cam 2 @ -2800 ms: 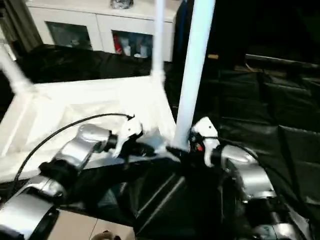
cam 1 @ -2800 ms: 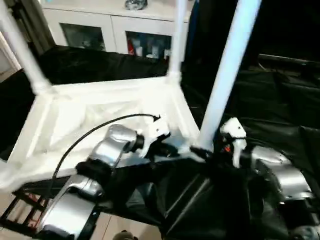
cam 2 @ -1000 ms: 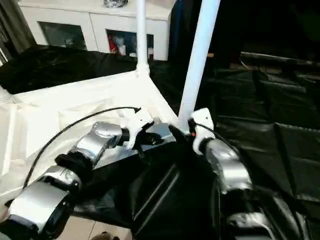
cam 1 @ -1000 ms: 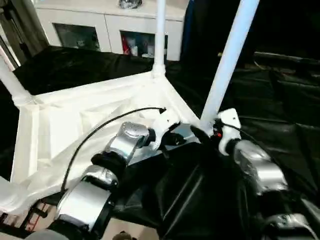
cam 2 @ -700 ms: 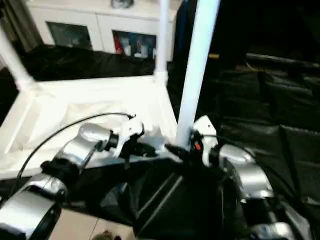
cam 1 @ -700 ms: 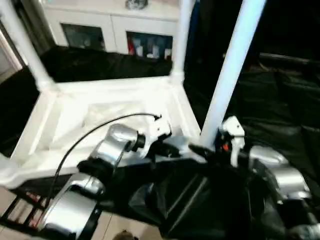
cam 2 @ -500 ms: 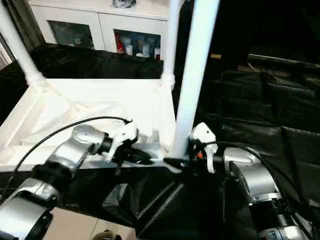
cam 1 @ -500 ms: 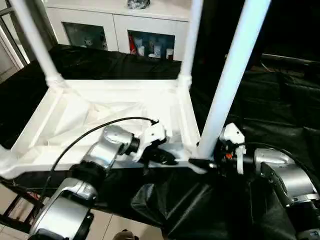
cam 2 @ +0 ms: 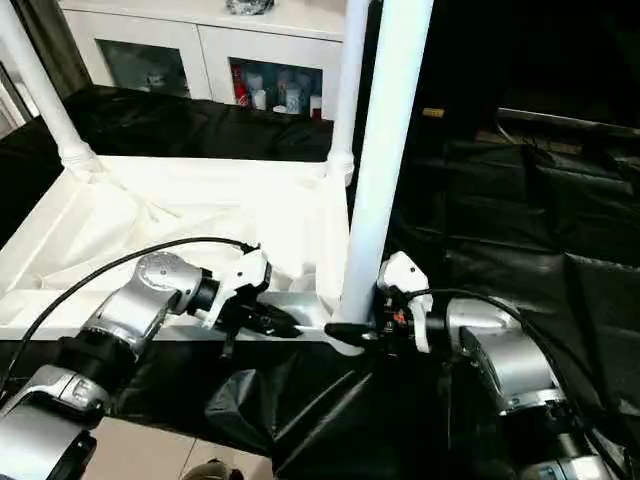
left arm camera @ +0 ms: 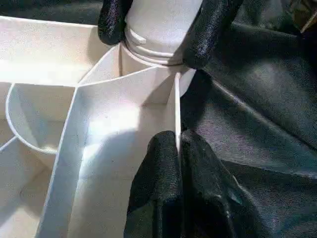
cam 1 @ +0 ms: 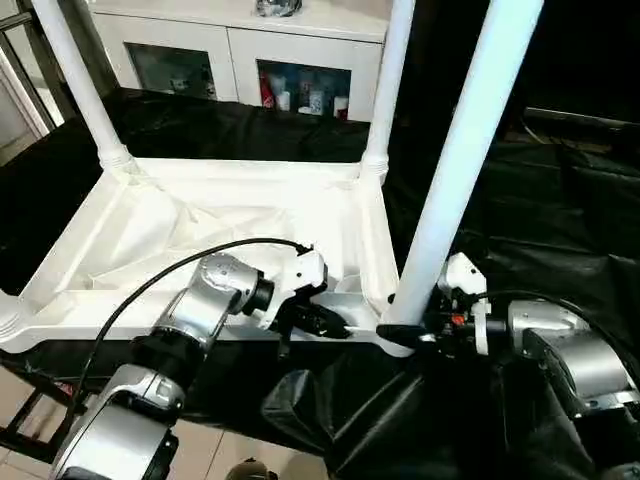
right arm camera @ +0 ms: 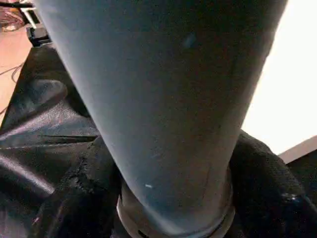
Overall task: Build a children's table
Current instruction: Rotate leg to tighten
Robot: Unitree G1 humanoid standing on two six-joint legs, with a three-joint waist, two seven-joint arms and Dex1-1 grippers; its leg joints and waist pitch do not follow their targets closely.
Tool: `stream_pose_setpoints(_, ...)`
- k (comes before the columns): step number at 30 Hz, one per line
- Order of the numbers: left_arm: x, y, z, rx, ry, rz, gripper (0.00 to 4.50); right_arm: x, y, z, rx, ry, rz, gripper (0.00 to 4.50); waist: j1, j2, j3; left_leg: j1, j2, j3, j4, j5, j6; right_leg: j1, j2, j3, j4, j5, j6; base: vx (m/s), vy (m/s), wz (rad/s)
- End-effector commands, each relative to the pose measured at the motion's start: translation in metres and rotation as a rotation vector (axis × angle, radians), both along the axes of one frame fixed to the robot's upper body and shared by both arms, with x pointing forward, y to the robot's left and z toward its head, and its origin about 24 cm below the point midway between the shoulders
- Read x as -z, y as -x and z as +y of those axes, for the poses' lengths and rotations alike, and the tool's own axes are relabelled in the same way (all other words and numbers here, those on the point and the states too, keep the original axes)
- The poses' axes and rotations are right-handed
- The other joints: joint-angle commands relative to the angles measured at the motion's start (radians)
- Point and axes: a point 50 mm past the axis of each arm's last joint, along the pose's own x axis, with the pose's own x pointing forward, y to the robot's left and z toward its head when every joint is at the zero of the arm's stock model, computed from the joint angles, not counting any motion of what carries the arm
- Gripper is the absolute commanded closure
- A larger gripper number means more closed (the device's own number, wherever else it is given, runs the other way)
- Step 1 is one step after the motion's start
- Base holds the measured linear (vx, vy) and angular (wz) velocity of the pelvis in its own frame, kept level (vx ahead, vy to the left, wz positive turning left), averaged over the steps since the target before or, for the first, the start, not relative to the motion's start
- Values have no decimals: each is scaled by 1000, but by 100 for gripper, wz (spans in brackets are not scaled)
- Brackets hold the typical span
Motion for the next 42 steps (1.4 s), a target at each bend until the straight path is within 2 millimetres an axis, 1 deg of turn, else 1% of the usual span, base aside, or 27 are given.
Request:
stream_pose_setpoints(1, -17, -2, -20, 40, 94, -51, 450, 8, 5, 12, -27, -16, 35, 186, -3, -17, -65, 7, 28, -3, -68, -216, 47, 52, -63, 50, -81, -281, -178, 0, 0, 0)
stream_pose_setpoints(3, -15, -13, -28, -92, 99, -90, 450, 18, -7, 14, 168, 4, 20, 186, -7, -20, -65, 6, 27, -3, -68, -220, 39, 50, -63, 50, -82, -295, -174, 0, 0, 0)
stream_pose_setpoints(4, -15, -18, -31, -140, 98, -106, 450, 22, -11, 16, 239, 14, 17, 187, -13, -18, -61, 7, 22, -4, -70, -236, 24, 46, -63, 48, -89, -340, -162, 0, 0, 0)
stream_pose_setpoints(5, -15, -18, -31, -147, 98, -108, 450, 23, -12, 16, 251, 15, 17, 187, -16, -18, -62, 9, 22, -6, -72, -248, 13, 49, -63, 46, -90, -362, -155, 0, 0, 0)
stream_pose_setpoints(6, -15, -24, -38, -214, 98, -122, 450, 29, -19, 20, 366, 21, 20, 187, -22, -22, -61, 7, 21, -6, -72, -251, 5, 49, -63, 46, -92, -380, -143, 0, 0, 0)
stream_pose_setpoints(7, -15, -25, -40, -230, 99, -125, 450, 30, -20, 22, 395, 21, 22, 187, -25, -19, -61, 13, 20, -7, -73, -272, -1, 44, -64, 47, -97, -402, -138, 0, 0, 0)
stream_pose_setpoints(8, -18, -32, -50, -307, 107, -141, 450, 35, -26, 29, 512, 8, 42, 187, -29, -22, -62, 8, 18, -8, -72, -266, 2, 50, -64, 47, -97, -404, -130, 0, 0, 0)
stream_pose_setpoints(10, -20, -37, -60, -374, 120, -146, 450, 39, -30, 36, 605, -11, 70, 187, -31, -20, -61, 14, 18, -7, -73, -276, -4, 43, -63, 48, -101, -422, -124, 0, 0, 0)
stream_pose_setpoints(11, -22, -39, -64, -403, 124, -147, 450, 40, -32, 39, 641, -18, 84, 187, -29, -14, -63, 15, 18, -10, -73, -274, -8, 46, -65, 47, -98, -417, -126, 0, 0, 0)
stream_pose_setpoints(15, -28, -42, -82, -443, 141, -166, 450, 43, -39, 56, 724, -28, 91, 187, -28, -11, -70, 10, 18, -7, -70, -232, -1, 50, -61, 51, -86, -275, -155, 0, 0, 0)
stream_pose_setpoints(16, -28, -42, -85, -430, 141, -166, 450, 42, -40, 60, 711, -16, 71, 187, -27, -8, -69, 9, 17, -6, -68, -221, 6, 52, -61, 51, -84, -244, -164, 0, 0, 0)
stream_pose_setpoints(19, -27, -40, -88, -409, 142, -167, 450, 39, -41, 66, 674, -12, 28, 187, -25, -11, -70, 7, 16, -4, -67, -203, 23, 56, -61, 51, -82, -213, -171, 0, 0, 0)
stream_pose_setpoints(20, -26, -39, -87, -388, 141, -169, 450, 37, -41, 67, 658, -24, 18, 152, -25, -11, -70, 6, 16, -4, -67, -203, 25, 57, -61, 51, -82, -215, -171, 0, 0, 0)
stream_pose_setpoints(21, -26, -38, -87, -387, 141, -169, 450, 37, -41, 67, 658, -24, 18, 152, -24, -9, -69, 7, 17, -4, -68, -209, 26, 57, -61, 50, -84, -227, -171, 0, 0, 0)
stream_pose_setpoints(22, -25, -38, -87, -376, 139, -170, 450, 36, -41, 66, 653, -39, 15, 115, -25, -9, -69, 8, 17, -5, -69, -218, 26, 57, -61, 50, -86, -241, -169, 0, 0, 0)
stream_pose_setpoints(23, -24, -37, -85, -355, 142, -167, 450, 34, -42, 64, 652, -41, 5, 112, -25, -13, -68, 8, 18, -5, -70, -225, 25, 57, -61, 50, -86, -252, -168, 0, 0, 0)
stream_pose_setpoints(27, -23, -34, -79, -303, 159, -150, 450, 30, -45, 54, 643, -30, -32, 97, -24, -11, -69, 8, 19, -6, -70, -223, 27, 58, -62, 50, -84, -243, -170, 0, 0, 0)
stream_pose_setpoints(28, -22, -32, -73, -259, 166, -143, 450, 25, -43, 47, 570, -50, -42, 97, -25, -11, -69, 7, 20, -5, -70, -217, 30, 58, -62, 51, -82, -224, -174, 0, 0, 0)
stream_pose_setpoints(31, -22, -31, -70, -237, 165, -142, 450, 23, -41, 45, 528, -57, -45, 97, -23, -12, -69, 5, 19, -4, -67, -205, 47, 61, -62, 51, -80, -193, -183, 0, 0, 0)
stream_pose_setpoints(32, -21, -28, -64, -197, 167, -133, 450, 19, -36, 39, 447, -60, -60, 97, -23, -13, -69, 6, 19, -3, -67, -205, 50, 60, -62, 51, -80, -196, -188, 0, 0, 0)
stream_pose_setpoints(33, -21, -25, -56, -144, 170, -119, 450, 14, -29, 31, 339, -67, -68, 97, -19, -15, -69, 6, 21, -4, -66, -206, 60, 66, -64, 49, -81, -197, -191, 0, 0, 0)
stream_pose_setpoints(34, -21, -23, -52, -124, 174, -110, 450, 12, -25, 26, 289, -61, -73, 97, -13, -14, -66, 5, 24, -1, -64, -209, 75, 63, -62, 52, -79, -187, -196, 0, 0, 0)
stream_pose_setpoints(37, -21, -20, -44, -82, 173, -95, 450, 8, -16, 16, 188, -43, -66, 97, -14, -12, -65, 5, 25, -1, -66, -223, 68, 58, -62, 49, -83, -248, -194, 0, 0, 0)
stream_pose_setpoints(38, -21, -20, -44, -82, 173, -95, 450, 8, -16, 16, 188, -43, -66, 97, -12, -14, -63, 7, 26, -2, -67, -229, 63, 60, -62, 48, -86, -269, -188, 0, 0, 0)
stream_pose_setpoints(39, -21, -19, -41, -65, 169, -90, 450, 7, -12, 14, 155, -40, -58, 97, -9, -11, -62, 10, 28, -2, -68, -245, 60, 55, -63, 50, -89, -303, -181, 0, 0, 0)
stream_pose_setpoints(40, -20, -16, -35, -30, 156, -87, 450, 6, -5, 8, 89, -32, -32, 97, -8, -13, -62, 8, 28, -3, -69, -252, 60, 57, -64, 50, -91, -327, -171, 0, 0, 0)
stream_pose_setpoints(42, -19, -15, -32, -17, 148, -83, 450, 5, -2, 5, 63, -22, -24, 97, -6, -13, -63, 6, 28, -4, -69, -249, 62, 55, -65, 50, -90, -334, -166, 0, 0, 0)
